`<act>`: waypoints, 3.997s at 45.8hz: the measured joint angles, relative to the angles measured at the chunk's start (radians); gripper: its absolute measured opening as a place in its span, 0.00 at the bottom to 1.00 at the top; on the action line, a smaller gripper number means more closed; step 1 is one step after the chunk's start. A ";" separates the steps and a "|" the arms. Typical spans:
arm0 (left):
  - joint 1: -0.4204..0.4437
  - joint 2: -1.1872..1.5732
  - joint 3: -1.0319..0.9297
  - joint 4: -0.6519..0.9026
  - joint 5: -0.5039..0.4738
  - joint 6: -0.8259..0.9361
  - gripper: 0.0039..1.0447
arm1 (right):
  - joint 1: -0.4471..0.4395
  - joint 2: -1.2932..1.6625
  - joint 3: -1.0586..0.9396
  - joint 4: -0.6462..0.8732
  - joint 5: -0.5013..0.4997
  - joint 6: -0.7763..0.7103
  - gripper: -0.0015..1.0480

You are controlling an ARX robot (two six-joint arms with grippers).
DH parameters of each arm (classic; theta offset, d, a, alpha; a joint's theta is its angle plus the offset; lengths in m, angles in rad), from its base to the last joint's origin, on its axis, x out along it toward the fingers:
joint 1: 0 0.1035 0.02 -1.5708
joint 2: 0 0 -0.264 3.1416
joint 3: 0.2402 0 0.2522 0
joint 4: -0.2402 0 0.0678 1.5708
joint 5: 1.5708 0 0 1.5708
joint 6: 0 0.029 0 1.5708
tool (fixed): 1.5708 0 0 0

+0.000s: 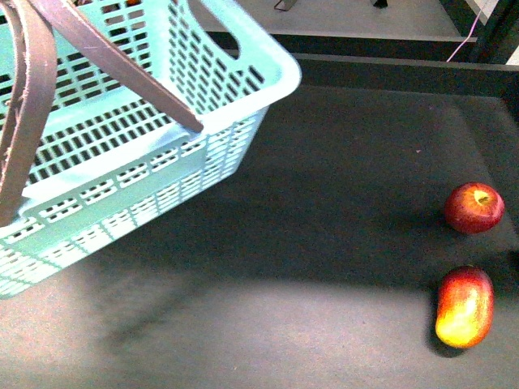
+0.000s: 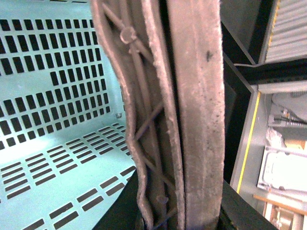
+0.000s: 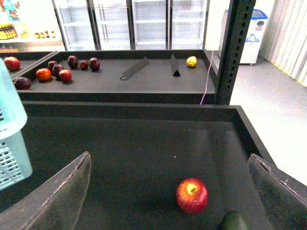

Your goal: Pick apple with right arm and hold basket with left

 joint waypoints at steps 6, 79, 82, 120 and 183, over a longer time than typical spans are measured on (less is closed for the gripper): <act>-0.067 -0.021 0.006 -0.017 0.019 0.012 0.18 | 0.000 0.000 0.000 0.000 0.000 0.000 0.92; -0.289 -0.052 0.016 0.004 0.114 0.014 0.17 | -0.186 1.583 0.352 0.490 0.049 0.208 0.92; -0.289 -0.052 0.016 0.004 0.116 0.014 0.17 | -0.179 1.722 0.416 0.501 0.048 0.176 0.92; -0.288 -0.052 0.016 0.004 0.116 0.014 0.17 | -0.162 2.284 0.993 0.296 0.047 -0.110 0.92; -0.288 -0.052 0.016 0.004 0.115 0.014 0.17 | -0.151 2.533 1.347 0.146 0.026 -0.233 0.76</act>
